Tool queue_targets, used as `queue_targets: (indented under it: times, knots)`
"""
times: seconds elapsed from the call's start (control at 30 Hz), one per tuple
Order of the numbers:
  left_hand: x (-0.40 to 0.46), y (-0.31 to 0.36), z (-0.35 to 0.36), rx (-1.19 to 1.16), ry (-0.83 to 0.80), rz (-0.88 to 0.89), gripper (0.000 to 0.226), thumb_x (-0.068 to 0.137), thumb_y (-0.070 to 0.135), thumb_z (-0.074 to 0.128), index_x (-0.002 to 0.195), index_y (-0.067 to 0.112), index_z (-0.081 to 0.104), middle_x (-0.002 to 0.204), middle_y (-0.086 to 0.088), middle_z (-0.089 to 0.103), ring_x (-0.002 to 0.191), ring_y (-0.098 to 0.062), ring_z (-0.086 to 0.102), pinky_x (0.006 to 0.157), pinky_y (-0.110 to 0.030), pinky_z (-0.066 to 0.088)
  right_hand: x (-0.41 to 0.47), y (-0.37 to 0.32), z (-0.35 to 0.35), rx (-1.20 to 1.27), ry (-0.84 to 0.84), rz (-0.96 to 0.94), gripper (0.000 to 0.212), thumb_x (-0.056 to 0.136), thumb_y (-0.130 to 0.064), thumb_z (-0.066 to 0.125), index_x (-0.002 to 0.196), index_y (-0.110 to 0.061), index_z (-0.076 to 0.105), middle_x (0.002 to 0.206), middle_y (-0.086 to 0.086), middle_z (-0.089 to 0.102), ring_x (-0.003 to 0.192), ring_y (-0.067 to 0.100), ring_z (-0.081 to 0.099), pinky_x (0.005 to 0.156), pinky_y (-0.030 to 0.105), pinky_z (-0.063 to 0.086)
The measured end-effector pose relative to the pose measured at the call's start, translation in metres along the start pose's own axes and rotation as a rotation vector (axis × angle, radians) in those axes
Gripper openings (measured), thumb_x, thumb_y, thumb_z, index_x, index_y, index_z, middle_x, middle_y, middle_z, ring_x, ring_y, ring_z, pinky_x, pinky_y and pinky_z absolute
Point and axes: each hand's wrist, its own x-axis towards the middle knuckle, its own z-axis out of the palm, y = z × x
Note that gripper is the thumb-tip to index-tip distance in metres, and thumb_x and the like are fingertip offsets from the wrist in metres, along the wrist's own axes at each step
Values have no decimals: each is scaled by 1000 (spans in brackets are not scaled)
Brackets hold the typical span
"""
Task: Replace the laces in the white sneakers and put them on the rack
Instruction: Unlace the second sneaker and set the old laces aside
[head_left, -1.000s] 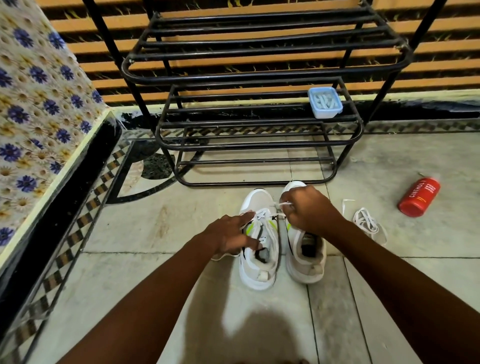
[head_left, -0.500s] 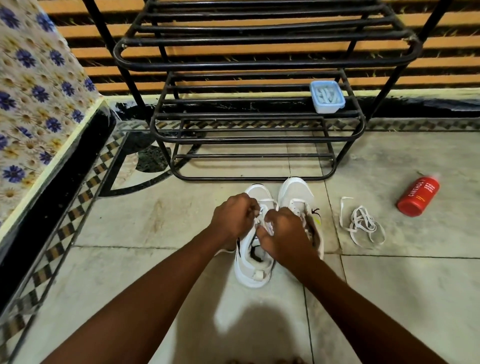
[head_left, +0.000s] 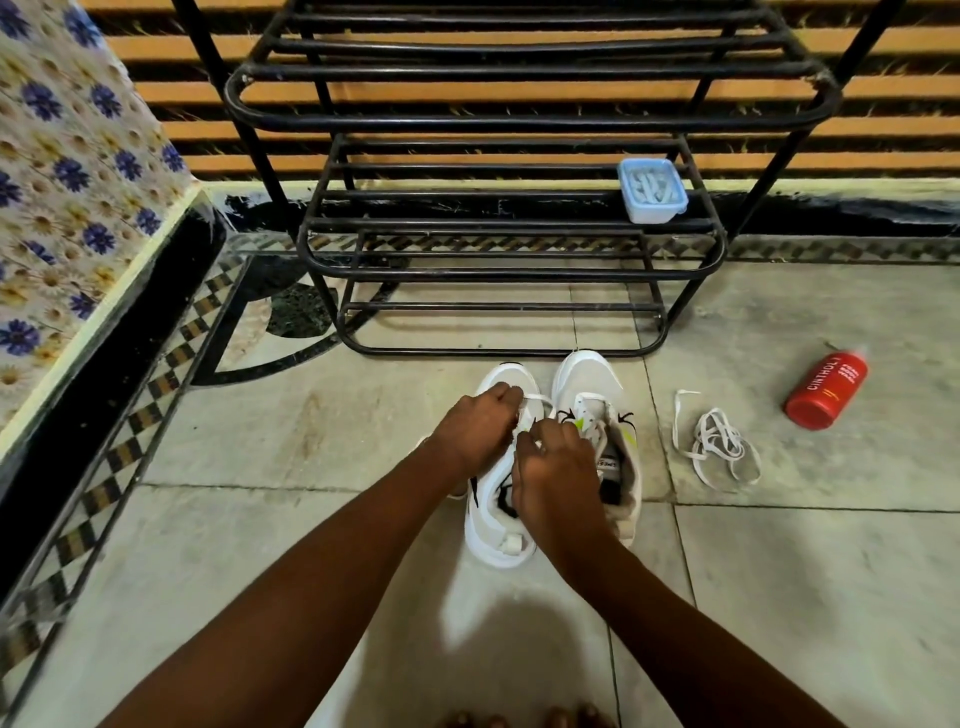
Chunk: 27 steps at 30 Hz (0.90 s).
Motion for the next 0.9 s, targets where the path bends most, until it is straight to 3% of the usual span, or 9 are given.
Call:
queue_targets:
  times: [0.1,0.23,0.33,0.47,0.57,0.67,0.73,0.8,0.9]
  knots:
    - [-3,-1,3,-314,165,-248,10,99,16,50,107,10,47,108,-16,65,95,-39,61,71,-39,38,-2,1,1,66,-25,3,24,67,-8,68,89,-1,66,93,17,59,85,37,57,73,41,53]
    - [0,-6,7,-728,295,-620,10,95,13,56,90,11,48,91,-14,66,89,-37,63,76,-44,52,-5,2,3,135,-104,45,35,74,-12,52,102,2,67,98,19,61,89,38,60,75,41,56]
    - [-1,-5,10,-954,320,-603,17,89,9,60,82,17,46,74,-3,60,69,-26,60,71,-43,53,-3,2,7,200,-131,90,42,76,-13,43,107,3,67,96,20,65,87,40,65,77,39,58]
    - [-1,-11,12,-1232,217,-539,6,87,20,68,90,18,63,88,-7,76,75,-19,69,76,-35,55,1,2,12,236,-123,83,58,71,-17,25,111,4,63,102,22,64,95,40,65,87,39,56]
    - [-2,-21,13,-1107,68,-459,13,82,23,85,93,18,79,67,1,64,61,-12,58,67,-26,47,4,3,18,237,-129,84,62,73,-18,20,114,4,61,110,21,61,102,37,63,91,39,54]
    - [-3,-22,16,-1039,105,-407,6,86,17,82,83,14,79,54,8,52,51,-7,43,61,-24,36,5,2,19,257,-141,131,51,72,-8,35,114,6,60,115,24,60,101,42,65,84,42,59]
    - [-3,-17,19,-1074,158,-473,14,92,11,76,78,12,73,54,12,57,50,-2,47,57,-22,37,4,1,19,280,-120,141,53,71,-11,31,111,7,61,112,26,62,99,43,66,83,41,59]
    - [-2,-12,20,-1278,233,-648,19,98,7,67,79,12,66,68,-1,66,59,-11,57,59,-23,44,3,2,22,302,-101,137,63,70,-16,20,112,7,61,110,25,63,101,43,65,86,42,58]
    - [1,-12,15,-1623,312,-919,20,106,7,52,88,11,57,72,-9,57,55,-14,52,52,-24,47,3,3,28,301,-112,171,63,72,-6,29,126,11,56,129,31,57,124,46,55,103,47,50]
